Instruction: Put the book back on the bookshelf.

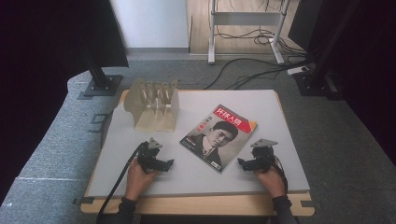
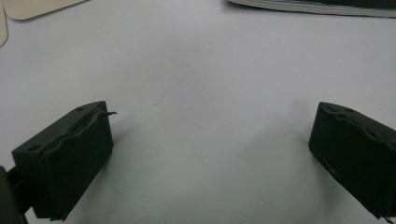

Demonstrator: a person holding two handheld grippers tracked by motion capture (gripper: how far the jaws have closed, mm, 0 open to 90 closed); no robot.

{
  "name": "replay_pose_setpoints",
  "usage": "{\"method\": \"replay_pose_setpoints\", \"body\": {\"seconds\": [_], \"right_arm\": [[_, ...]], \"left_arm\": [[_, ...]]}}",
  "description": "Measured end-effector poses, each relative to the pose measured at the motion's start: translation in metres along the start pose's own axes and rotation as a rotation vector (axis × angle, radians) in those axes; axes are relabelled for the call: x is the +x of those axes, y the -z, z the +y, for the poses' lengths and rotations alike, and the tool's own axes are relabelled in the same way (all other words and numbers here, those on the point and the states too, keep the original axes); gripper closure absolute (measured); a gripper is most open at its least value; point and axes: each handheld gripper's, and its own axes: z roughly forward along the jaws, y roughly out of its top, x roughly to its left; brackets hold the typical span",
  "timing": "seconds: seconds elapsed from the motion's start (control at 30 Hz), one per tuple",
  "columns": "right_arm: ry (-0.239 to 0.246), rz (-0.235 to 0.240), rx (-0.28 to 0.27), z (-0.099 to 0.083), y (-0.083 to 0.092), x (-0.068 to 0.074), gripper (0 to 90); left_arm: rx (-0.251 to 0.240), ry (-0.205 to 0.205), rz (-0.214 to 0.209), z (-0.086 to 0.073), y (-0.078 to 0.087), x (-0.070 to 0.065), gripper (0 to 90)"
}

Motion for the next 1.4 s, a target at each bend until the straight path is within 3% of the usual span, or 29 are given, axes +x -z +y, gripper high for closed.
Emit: {"method": "replay_pose_setpoints", "body": {"seconds": [0.37,0.53,0.73,0.97,1.4], "right_arm": [[0.003,0.011,0.006,0.000,0.000,0.000,1.3],[0.015,0.020,0.011,0.001,0.000,-0.001,0.8],[0.038,0.028,0.011,0.005,0.004,-0.003,0.0],[0.068,0.030,-0.017,0.020,0.009,-0.011,0.0],[0.102,0.055,-0.023,0.048,-0.008,-0.028,0.0]], "left_arm": [[0.001,0.002,-0.003,0.001,0.000,0.000,0.0],[-0.009,0.009,-0.059,0.004,0.002,0.004,0.0],[-0.021,-0.041,-0.059,0.023,0.003,0.000,0.0],[-0.016,-0.106,-0.096,0.056,-0.011,-0.008,0.0],[-0.019,-0.154,-0.129,0.097,-0.032,-0.018,0.0]]}}
